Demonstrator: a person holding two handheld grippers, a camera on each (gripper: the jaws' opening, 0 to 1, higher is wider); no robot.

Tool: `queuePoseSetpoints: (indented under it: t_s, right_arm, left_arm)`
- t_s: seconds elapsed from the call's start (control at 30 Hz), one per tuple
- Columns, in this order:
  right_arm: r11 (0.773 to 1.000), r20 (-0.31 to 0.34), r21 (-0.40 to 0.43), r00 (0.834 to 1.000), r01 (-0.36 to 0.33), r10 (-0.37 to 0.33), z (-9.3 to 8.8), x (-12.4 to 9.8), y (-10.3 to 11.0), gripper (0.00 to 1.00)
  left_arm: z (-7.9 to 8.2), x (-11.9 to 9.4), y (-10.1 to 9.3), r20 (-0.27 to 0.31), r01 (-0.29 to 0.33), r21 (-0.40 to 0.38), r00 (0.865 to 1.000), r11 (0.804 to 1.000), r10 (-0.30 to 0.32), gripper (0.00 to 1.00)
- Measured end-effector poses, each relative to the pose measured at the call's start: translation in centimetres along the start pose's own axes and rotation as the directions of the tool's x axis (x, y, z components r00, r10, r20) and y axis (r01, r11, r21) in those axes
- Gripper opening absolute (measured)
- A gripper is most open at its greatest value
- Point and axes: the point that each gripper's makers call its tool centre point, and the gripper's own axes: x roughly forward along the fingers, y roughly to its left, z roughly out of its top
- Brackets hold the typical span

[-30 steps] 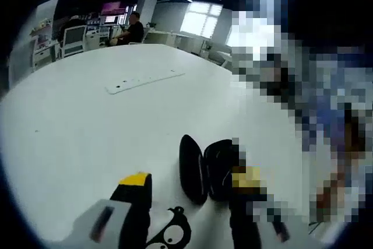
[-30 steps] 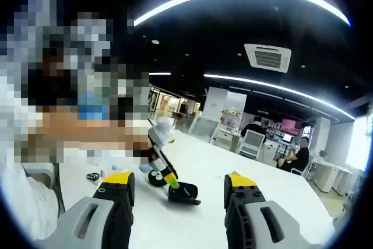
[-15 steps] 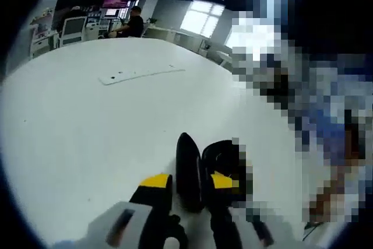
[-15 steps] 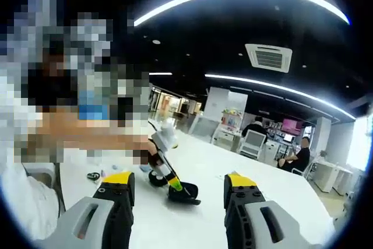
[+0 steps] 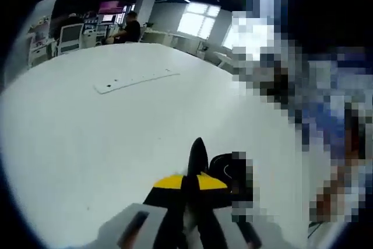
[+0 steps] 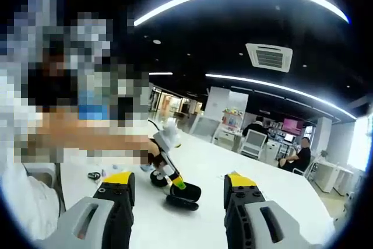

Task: Pick up the earbuds from the table and place the earbuds into the earbud case

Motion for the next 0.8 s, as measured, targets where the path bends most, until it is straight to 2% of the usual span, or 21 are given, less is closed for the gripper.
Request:
queuePoseSetpoints:
  t_s: [0.17,0.33,0.47,0.57,0.67,0.73,0.77,0.8]
  right_arm:
    - [1.0,0.0,0.0,1.0,0.003,-0.003,0.0,0.0,-0.1,0.59]
    - [1.0,-0.004,0.001,1.0,0.003,-0.003,-0.1,0.0,0.0,0.59]
    - [1.0,-0.012,-0.001,1.0,-0.005,0.005,-0.3,0.2,0.2,0.59]
    - [1.0,-0.011,0.002,1.0,-0.007,0.007,-0.4,0.3,0.3,0.55]
    - [1.0,-0.007,0.012,1.0,-0.025,0.025,-0.4,0.6,0.6,0.54]
    - [0.995,0.025,0.045,0.995,-0.094,0.093,-0.2,0.9,1.8,0.55]
    - [0.985,0.051,0.075,0.987,-0.155,0.151,0.0,1.1,2.8,0.56]
    - [0.979,0.059,0.087,0.982,-0.183,0.178,0.0,1.1,3.2,0.56]
  left_arm:
    - [0.3,-0.6,-0.5,0.002,-0.023,0.051,1.0,0.998,0.023,0.07]
    - [1.1,-2.4,-1.4,0.01,-0.031,0.136,0.999,0.99,0.03,0.07]
    - [1.2,-4.4,-2.7,0.005,-0.018,0.21,1.0,0.977,0.018,0.07]
    - [1.1,-6.2,-4.0,0.011,-0.011,0.277,1.0,0.961,0.008,0.07]
    - [0.5,-7.5,-5.3,0.011,0.023,0.292,1.0,0.956,-0.028,0.07]
    - [-0.3,-8.7,-6.2,0.0,0.027,0.336,1.0,0.942,-0.029,0.07]
    - [-0.6,-9.2,-6.6,-0.004,0.033,0.355,0.999,0.934,-0.034,0.07]
    - [-1.0,-9.7,-7.1,-0.006,0.043,0.369,0.999,0.928,-0.044,0.07]
